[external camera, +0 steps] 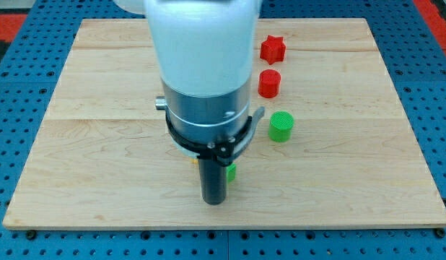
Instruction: Push the green star towards downside of green circle
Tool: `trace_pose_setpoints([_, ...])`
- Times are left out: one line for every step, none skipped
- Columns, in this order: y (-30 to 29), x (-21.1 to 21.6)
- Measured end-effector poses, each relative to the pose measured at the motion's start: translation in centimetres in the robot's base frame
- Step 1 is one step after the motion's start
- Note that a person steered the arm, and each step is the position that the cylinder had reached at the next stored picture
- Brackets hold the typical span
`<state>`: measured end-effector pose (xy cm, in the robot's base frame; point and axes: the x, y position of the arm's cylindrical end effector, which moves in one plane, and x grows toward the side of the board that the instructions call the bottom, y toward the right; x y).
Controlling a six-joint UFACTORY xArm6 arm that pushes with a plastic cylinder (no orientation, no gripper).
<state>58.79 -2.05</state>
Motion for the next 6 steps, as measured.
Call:
trace_pose_setpoints([-5.7,-0.4])
trace_pose_setpoints([-5.8,-2.5])
trace_pose_setpoints([-2.0,-3.3])
trace_pose_setpoints([3.7,-3.3])
trace_pose_setpoints([9.0,-3.3])
trace_pose_setpoints([10.0,-2.9])
